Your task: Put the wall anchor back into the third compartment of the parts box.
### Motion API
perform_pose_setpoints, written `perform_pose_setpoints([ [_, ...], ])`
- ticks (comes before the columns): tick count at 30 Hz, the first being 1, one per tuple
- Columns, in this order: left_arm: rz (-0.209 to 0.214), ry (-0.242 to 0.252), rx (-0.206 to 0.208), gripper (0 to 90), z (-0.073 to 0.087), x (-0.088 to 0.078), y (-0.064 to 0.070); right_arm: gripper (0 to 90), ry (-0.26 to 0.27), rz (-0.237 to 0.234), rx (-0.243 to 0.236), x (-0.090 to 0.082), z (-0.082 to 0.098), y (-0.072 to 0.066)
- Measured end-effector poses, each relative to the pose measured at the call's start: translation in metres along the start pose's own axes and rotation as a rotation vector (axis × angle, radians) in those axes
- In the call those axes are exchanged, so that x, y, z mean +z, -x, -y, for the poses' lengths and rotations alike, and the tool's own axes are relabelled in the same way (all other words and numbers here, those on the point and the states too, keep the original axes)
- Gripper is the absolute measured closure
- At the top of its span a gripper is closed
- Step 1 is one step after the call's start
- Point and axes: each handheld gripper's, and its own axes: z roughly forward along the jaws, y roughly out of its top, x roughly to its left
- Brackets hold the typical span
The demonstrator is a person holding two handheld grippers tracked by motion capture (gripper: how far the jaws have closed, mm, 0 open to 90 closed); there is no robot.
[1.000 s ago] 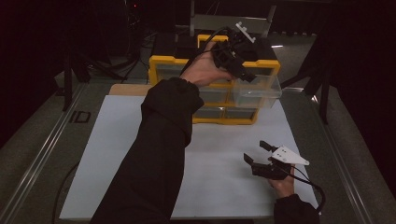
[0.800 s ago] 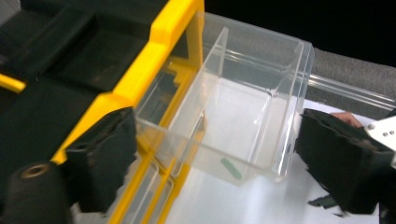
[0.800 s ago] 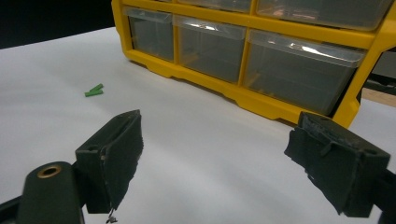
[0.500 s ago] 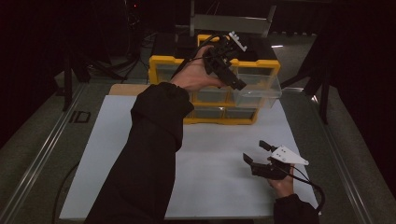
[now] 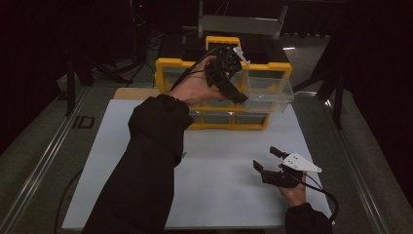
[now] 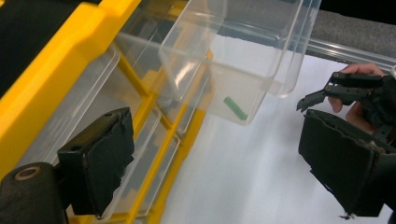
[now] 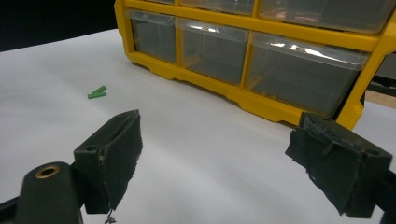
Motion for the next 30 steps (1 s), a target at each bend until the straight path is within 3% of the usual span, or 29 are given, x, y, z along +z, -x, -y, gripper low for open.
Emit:
perform_pose_setpoints([
  [16, 0.001, -0.037, -0.044, 13.9, 0.043, 0.006, -0.007, 15.2, 0.006, -0.005, 0.0, 0.002, -0.001, -0.002],
  [20, -0.034, -0.079, -0.043, 14.1, 0.056, 0.012, -0.006, 15.2, 0.005, -0.005, -0.002, 0.003, -0.001, -0.002],
  [30, -0.049, -0.095, -0.075, 14.6, 0.079, 0.016, -0.008, 15.2, 0.005, -0.003, -0.006, 0.003, -0.001, -0.002],
])
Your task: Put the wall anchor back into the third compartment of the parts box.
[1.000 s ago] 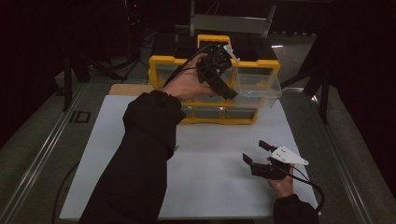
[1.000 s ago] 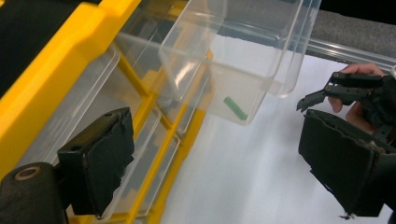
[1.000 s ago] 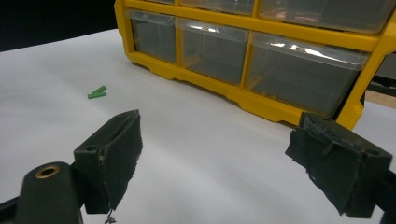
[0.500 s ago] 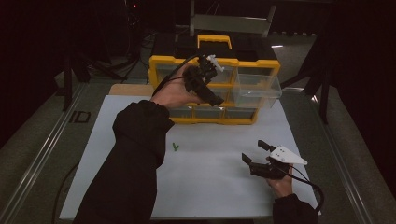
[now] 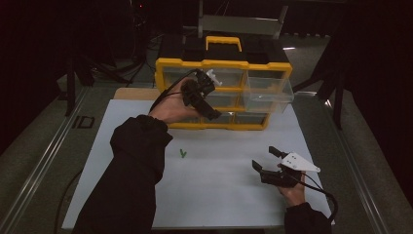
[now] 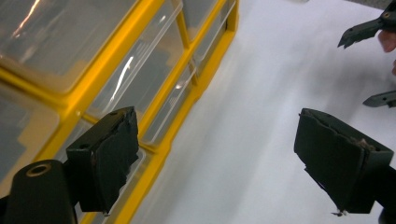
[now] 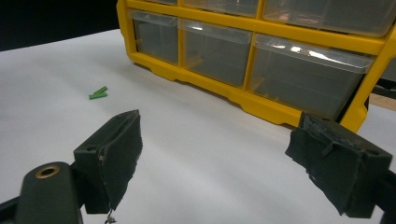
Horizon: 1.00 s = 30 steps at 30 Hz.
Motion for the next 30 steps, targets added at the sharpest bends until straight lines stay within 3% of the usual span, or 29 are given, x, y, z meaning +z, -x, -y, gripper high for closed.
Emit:
perform_pose_setpoints([
  [7, -0.004, -0.014, -0.003, 14.9, 0.013, 0.007, 0.003, 15.2, -0.001, 0.0, 0.0, 0.0, 0.0, -0.001],
  [18, -0.008, -0.04, -0.042, 15.0, 0.032, 0.02, -0.001, 15.2, -0.003, -0.002, -0.002, 0.001, 0.0, -0.001],
  [30, 0.013, -0.058, -0.082, 15.2, 0.055, 0.036, -0.003, 15.2, -0.007, -0.001, -0.004, 0.001, 0.0, -0.001],
])
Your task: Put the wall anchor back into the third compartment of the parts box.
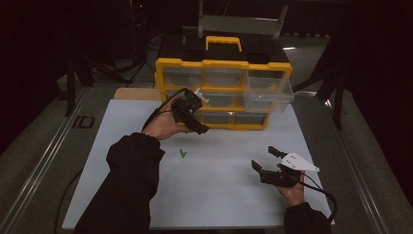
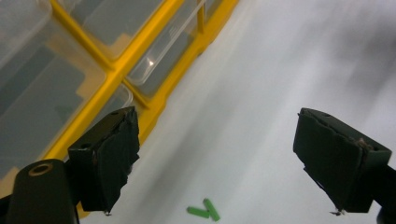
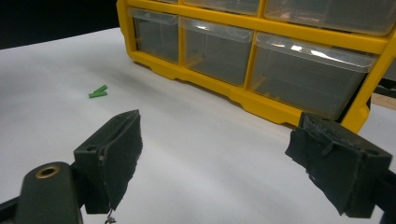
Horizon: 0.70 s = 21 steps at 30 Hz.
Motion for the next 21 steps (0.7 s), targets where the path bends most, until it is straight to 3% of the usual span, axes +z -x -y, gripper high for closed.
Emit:
perform_pose_setpoints([
  [8, -0.004, -0.014, -0.017, 15.8, 0.016, 0.01, -0.002, 15.2, -0.001, 0.001, 0.0, 0.0, 0.0, 0.0],
  [21, -0.013, -0.056, -0.082, 21.6, 0.055, 0.039, -0.01, 15.2, -0.007, 0.002, -0.004, 0.001, 0.0, -0.001],
])
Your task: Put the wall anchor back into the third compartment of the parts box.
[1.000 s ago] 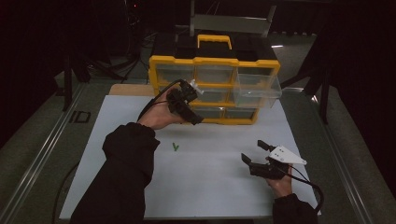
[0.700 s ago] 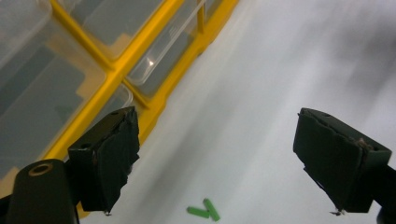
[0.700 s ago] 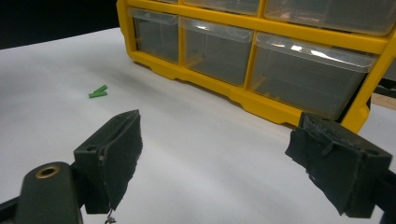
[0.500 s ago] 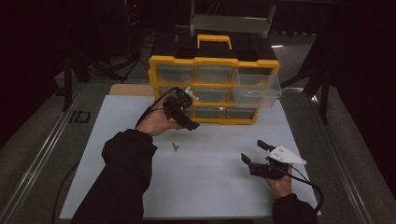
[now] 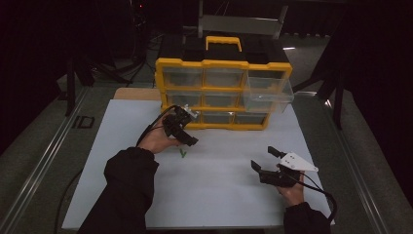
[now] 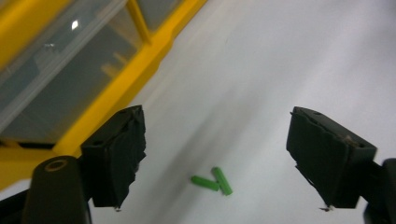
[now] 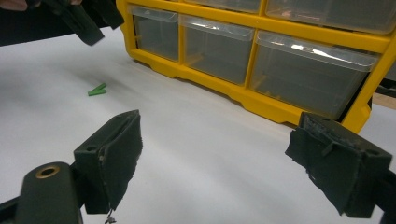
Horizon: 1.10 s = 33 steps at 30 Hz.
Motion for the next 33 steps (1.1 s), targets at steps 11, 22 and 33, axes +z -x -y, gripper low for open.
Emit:
perform_pose_setpoints([
  [11, -0.071, -0.062, -0.09, 27.3, 0.018, 0.022, -0.009, 15.3, -0.003, 0.0, -0.006, 0.0, 0.0, 0.0],
  [22, -0.119, -0.127, -0.125, 35.3, 0.033, 0.046, -0.011, 15.3, -0.004, 0.002, -0.007, 0.0, 0.0, 0.0],
  [33, -0.11, -0.159, -0.14, 34.0, 0.043, 0.055, -0.01, 15.3, -0.006, 0.004, -0.008, 0.0, 0.0, 0.0],
])
